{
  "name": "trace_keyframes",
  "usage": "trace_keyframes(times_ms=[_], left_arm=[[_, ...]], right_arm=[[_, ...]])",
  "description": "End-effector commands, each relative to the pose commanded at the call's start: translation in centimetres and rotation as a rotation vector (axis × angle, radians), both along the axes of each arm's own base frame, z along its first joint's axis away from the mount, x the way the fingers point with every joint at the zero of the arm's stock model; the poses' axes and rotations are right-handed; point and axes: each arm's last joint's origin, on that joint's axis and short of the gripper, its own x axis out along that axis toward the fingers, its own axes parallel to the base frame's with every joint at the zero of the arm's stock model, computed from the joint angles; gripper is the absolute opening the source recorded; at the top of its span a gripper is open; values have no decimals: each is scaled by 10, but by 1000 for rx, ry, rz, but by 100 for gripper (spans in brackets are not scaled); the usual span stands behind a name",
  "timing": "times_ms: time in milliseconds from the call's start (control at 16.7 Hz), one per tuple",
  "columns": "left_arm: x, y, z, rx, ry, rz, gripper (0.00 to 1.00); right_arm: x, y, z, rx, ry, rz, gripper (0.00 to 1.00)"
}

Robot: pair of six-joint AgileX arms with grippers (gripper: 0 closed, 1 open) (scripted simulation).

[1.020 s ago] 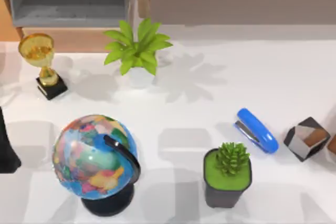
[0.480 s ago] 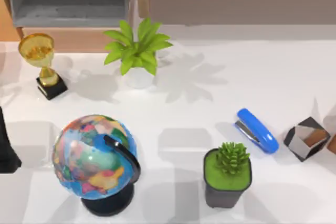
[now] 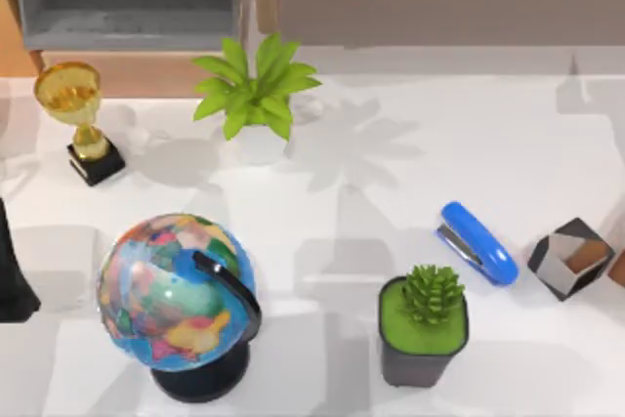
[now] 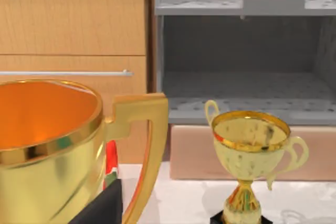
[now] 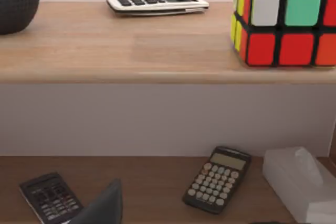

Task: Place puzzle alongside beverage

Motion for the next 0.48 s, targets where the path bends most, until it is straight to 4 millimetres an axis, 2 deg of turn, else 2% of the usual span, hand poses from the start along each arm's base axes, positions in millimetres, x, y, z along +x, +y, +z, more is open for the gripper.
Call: trace_keyframes(times_ms=[240, 360, 480], left_arm=[[0, 0, 0, 0, 0, 0, 100], [0, 0, 0, 0, 0, 0, 100], [0, 0, 0, 0, 0, 0, 100]], right_arm=[[72, -26, 13, 3, 1, 0, 100], [95, -38, 15, 2, -6, -1, 100], [108, -45, 16, 1, -16, -2, 100]])
